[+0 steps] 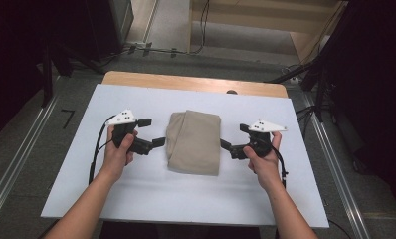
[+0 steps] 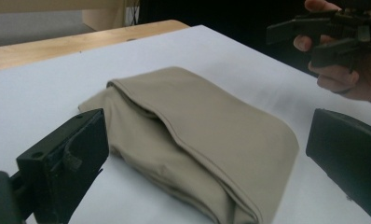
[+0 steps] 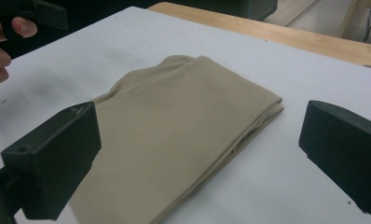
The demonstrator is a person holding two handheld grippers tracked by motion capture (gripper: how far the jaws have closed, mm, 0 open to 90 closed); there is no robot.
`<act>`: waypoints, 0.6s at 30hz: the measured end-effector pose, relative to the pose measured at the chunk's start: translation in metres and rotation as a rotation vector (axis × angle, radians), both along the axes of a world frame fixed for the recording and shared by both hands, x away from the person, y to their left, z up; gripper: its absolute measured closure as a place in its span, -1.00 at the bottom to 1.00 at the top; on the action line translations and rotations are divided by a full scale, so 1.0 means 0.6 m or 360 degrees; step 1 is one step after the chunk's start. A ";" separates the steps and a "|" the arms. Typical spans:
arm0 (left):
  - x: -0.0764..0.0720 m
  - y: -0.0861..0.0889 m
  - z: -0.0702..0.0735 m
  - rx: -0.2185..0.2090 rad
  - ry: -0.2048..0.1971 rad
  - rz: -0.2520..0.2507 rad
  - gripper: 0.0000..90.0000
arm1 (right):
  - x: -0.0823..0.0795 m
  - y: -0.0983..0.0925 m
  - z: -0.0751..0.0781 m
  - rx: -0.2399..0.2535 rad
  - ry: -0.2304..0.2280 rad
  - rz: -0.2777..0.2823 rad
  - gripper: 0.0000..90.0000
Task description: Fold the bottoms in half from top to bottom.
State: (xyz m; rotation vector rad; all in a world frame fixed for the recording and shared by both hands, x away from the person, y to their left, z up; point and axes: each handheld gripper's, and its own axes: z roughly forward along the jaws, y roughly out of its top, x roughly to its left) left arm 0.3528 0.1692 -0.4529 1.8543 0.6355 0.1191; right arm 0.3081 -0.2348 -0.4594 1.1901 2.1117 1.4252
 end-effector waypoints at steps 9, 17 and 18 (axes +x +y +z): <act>-0.064 0.048 -0.026 -0.0018 -0.0008 0.0012 -1.00 | -0.070 -0.030 -0.024 -0.0020 -0.0031 0.0005 -1.00; -0.109 0.108 -0.038 -0.0063 -0.0015 0.0051 -1.00 | -0.126 -0.078 -0.041 -0.0001 -0.0052 0.0043 -1.00; -0.114 0.117 -0.040 -0.0063 -0.0011 0.0065 -1.00 | -0.132 -0.086 -0.044 0.0009 -0.0050 0.0031 -1.00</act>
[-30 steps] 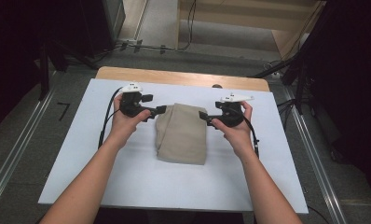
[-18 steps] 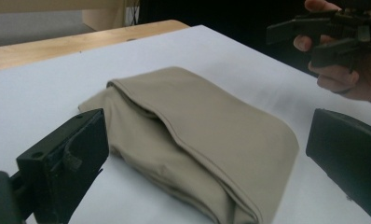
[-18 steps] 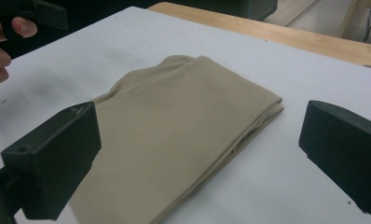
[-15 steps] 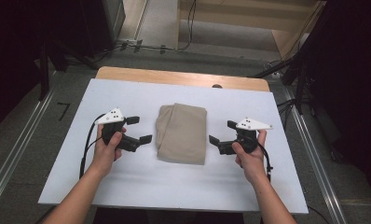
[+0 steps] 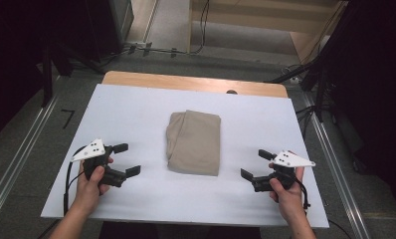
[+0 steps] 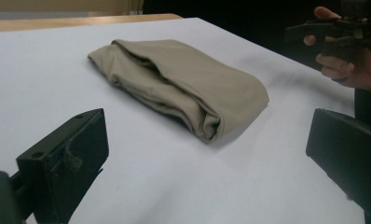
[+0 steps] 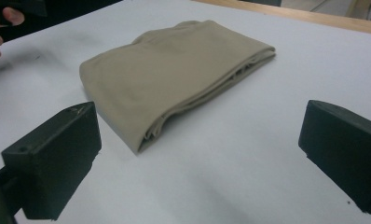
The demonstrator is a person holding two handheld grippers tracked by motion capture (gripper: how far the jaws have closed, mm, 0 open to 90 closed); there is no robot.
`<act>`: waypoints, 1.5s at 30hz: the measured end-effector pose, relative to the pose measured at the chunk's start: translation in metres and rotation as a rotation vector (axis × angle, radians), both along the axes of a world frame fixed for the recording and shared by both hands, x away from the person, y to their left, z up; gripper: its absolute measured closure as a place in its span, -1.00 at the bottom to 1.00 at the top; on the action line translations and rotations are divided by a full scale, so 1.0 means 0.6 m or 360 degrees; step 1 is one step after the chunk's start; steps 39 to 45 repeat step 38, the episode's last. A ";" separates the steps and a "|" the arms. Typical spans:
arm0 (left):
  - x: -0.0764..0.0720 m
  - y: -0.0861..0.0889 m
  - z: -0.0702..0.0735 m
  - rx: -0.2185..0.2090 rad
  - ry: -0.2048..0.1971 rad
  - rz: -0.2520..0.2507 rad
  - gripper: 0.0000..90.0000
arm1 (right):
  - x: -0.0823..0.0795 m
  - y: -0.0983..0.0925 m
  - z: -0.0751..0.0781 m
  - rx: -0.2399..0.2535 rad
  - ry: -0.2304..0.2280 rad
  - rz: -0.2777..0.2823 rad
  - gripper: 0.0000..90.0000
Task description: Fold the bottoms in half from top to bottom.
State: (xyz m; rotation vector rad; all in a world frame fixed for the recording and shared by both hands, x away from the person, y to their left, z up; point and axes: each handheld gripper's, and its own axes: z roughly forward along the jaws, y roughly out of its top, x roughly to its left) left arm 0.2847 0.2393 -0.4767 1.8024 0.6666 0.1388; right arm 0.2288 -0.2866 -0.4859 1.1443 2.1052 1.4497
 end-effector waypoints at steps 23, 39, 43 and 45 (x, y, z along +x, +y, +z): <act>-0.041 0.138 -0.023 0.0006 -0.0025 0.0205 -1.00 | -0.092 -0.149 -0.062 -0.0082 0.0049 -0.0332 -1.00; -0.038 0.122 -0.033 0.0075 0.0004 0.0164 -1.00 | -0.092 -0.156 -0.066 0.0016 0.0065 -0.0350 -1.00; -0.038 0.122 -0.033 0.0075 0.0004 0.0164 -1.00 | -0.092 -0.156 -0.066 0.0016 0.0065 -0.0350 -1.00; -0.038 0.122 -0.033 0.0075 0.0004 0.0164 -1.00 | -0.092 -0.156 -0.066 0.0016 0.0065 -0.0350 -1.00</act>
